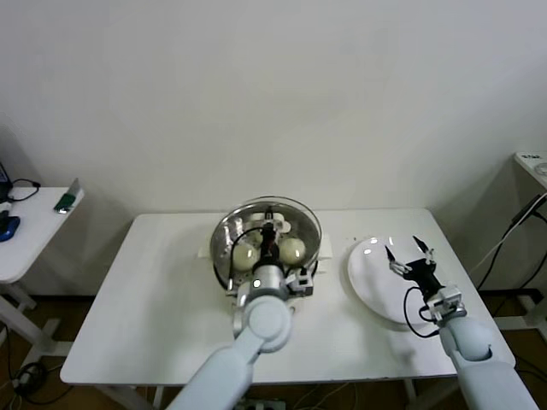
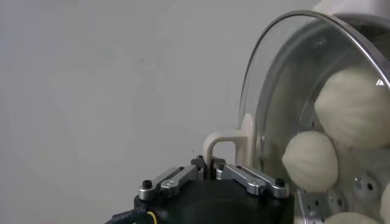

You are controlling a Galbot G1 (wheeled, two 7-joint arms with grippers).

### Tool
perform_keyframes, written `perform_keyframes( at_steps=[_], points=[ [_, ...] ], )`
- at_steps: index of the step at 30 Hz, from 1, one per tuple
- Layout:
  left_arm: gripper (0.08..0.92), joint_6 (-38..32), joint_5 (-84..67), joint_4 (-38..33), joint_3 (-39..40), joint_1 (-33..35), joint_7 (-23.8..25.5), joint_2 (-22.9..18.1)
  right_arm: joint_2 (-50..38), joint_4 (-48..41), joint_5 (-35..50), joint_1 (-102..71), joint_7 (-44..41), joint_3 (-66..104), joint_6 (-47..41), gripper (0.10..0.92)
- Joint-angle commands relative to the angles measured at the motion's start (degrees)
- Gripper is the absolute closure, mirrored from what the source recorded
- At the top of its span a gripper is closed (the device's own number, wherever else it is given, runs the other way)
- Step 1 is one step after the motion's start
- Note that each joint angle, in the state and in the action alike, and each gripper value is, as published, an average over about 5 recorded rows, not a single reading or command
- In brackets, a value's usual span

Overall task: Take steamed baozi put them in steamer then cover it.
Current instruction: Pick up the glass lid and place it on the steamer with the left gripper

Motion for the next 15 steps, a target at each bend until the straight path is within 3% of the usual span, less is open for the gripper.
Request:
perform_keyframes(
  at_steps=[1, 15],
  points=[
    [0.852, -0.02, 1.53, 1.05, -0.69, 0.62, -0.10, -0.16, 0.22, -0.52, -0.16, 0.30, -0.16, 0.08, 0.09, 0.203],
    [0.852, 0.51, 0.20, 2.20, -0.32, 0.55, -1.38, 0.04, 0.50, -0.80, -0.45, 0.67, -0.48, 0.40, 0.19, 0.203]
  ],
)
